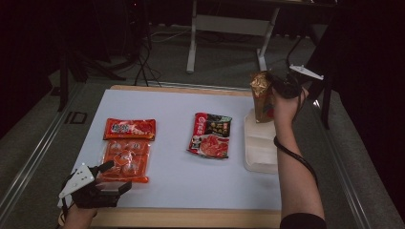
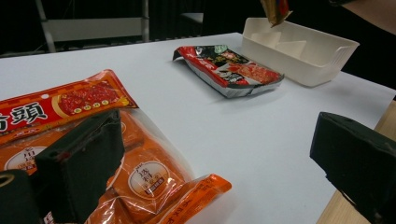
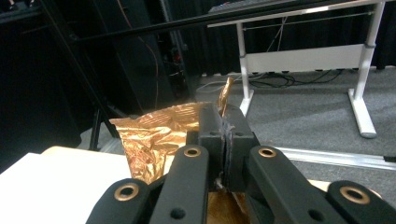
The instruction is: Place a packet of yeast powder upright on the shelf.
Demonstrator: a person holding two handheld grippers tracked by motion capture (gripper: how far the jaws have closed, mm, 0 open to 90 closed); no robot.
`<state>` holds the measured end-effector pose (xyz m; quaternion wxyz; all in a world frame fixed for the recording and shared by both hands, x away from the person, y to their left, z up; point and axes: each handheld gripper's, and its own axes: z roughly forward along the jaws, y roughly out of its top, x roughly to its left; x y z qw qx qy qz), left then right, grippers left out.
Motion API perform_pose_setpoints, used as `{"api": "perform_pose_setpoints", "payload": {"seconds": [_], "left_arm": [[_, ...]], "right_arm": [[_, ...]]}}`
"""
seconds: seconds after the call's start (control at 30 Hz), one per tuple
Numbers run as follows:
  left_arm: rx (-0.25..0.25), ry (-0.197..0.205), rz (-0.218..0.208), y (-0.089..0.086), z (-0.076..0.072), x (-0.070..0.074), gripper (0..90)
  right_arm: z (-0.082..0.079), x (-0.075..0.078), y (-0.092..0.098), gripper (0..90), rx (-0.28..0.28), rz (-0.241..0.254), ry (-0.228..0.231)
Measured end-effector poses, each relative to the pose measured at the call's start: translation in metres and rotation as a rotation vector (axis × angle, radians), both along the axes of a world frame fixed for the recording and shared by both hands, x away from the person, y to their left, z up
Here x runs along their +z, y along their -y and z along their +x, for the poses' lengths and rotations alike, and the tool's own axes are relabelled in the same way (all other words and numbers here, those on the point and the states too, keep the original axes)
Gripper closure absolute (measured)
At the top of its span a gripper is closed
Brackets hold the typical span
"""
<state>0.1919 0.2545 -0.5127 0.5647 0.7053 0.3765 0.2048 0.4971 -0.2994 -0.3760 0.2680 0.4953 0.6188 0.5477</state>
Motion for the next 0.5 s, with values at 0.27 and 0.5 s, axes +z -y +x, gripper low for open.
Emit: {"api": "perform_pose_setpoints", "payload": {"seconds": [0.27,0.5], "left_arm": [[0.008,-0.003,-0.004,-0.001,0.0,0.0,2.9],[-0.001,-0.004,0.006,0.001,0.0,0.0,2.9]], "right_arm": [[0.012,-0.008,0.003,88.7,-0.044,0.022,0.018],[0.023,-0.021,-0.002,88.7,-0.082,0.024,0.024]]}}
